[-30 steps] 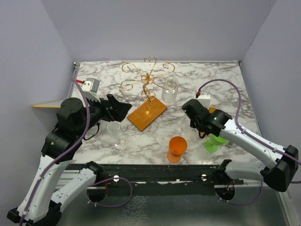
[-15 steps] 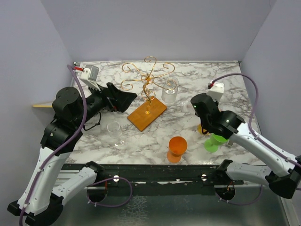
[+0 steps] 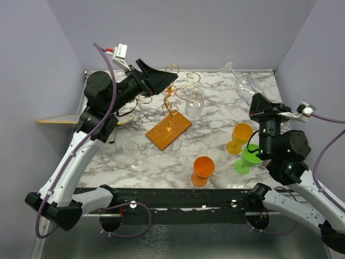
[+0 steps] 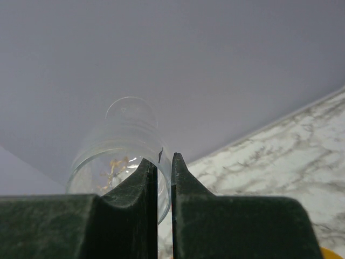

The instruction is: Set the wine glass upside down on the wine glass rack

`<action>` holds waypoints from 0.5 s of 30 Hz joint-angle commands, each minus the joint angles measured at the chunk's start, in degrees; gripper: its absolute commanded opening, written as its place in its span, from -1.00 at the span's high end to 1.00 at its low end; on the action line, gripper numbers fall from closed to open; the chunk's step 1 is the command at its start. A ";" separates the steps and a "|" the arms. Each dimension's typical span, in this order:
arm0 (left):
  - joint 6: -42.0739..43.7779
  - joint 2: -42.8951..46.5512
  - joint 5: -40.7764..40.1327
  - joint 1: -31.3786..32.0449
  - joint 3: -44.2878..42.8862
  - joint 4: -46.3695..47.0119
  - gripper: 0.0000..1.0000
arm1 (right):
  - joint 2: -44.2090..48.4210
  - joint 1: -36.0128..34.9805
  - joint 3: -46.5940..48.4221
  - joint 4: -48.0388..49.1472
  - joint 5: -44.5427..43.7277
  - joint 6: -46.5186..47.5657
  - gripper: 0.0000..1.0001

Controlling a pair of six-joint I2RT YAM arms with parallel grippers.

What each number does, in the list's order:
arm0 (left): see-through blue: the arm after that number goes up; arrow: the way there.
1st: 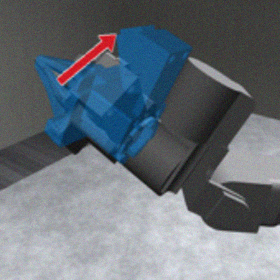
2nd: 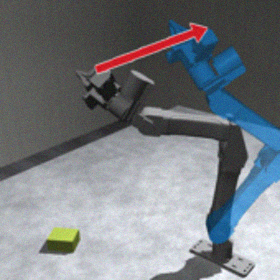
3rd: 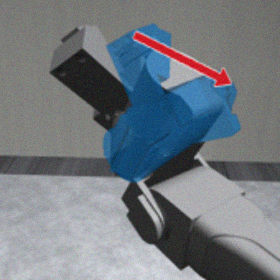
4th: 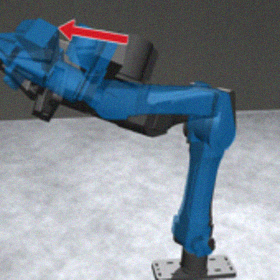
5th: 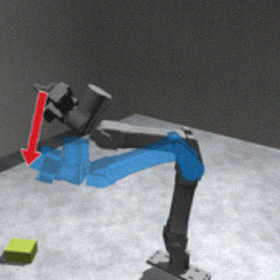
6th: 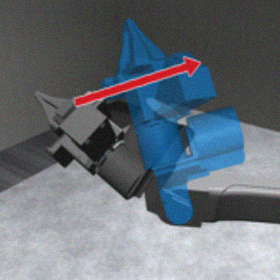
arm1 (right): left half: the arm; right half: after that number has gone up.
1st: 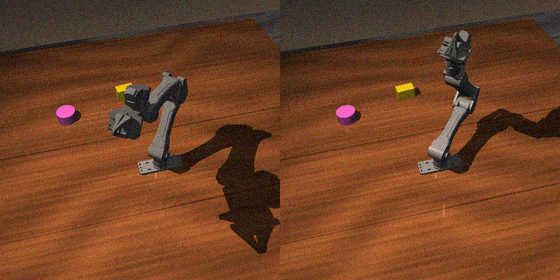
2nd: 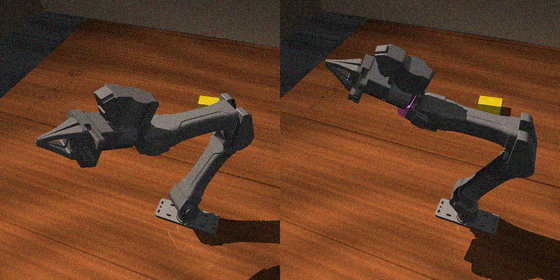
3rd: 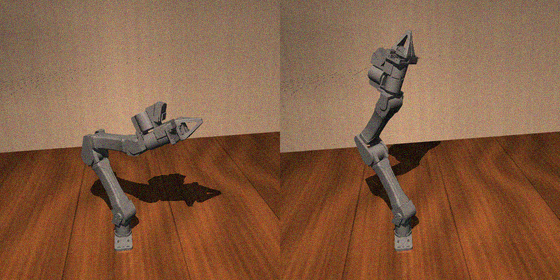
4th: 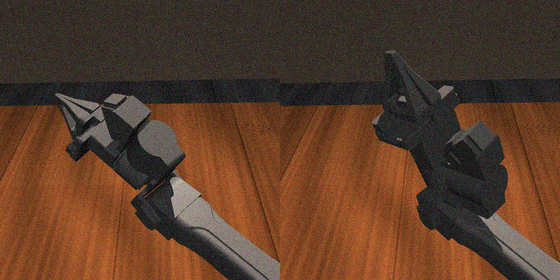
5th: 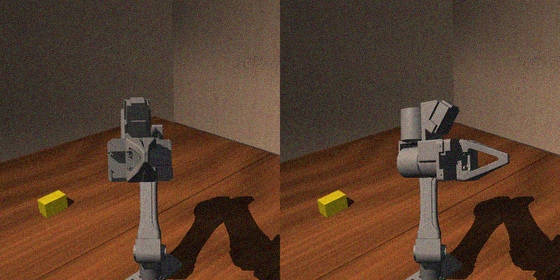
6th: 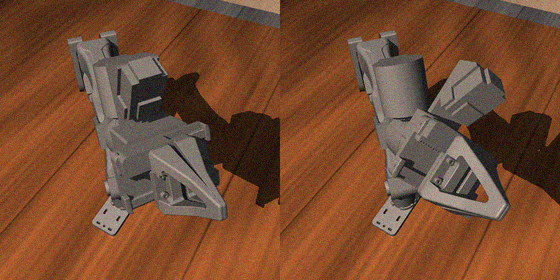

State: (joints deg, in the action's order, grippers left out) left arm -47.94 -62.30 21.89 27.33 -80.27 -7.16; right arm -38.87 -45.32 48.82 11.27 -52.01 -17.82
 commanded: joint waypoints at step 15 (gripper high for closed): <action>-13.93 -19.61 -7.76 12.06 -10.35 21.86 -0.98 | -1.07 0.10 -3.14 30.80 24.50 -5.20 0.99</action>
State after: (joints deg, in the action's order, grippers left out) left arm -60.86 -80.38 19.64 36.49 -87.77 8.69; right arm -39.38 -45.32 46.13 35.75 -32.05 -20.93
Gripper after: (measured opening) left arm 0.988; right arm 0.116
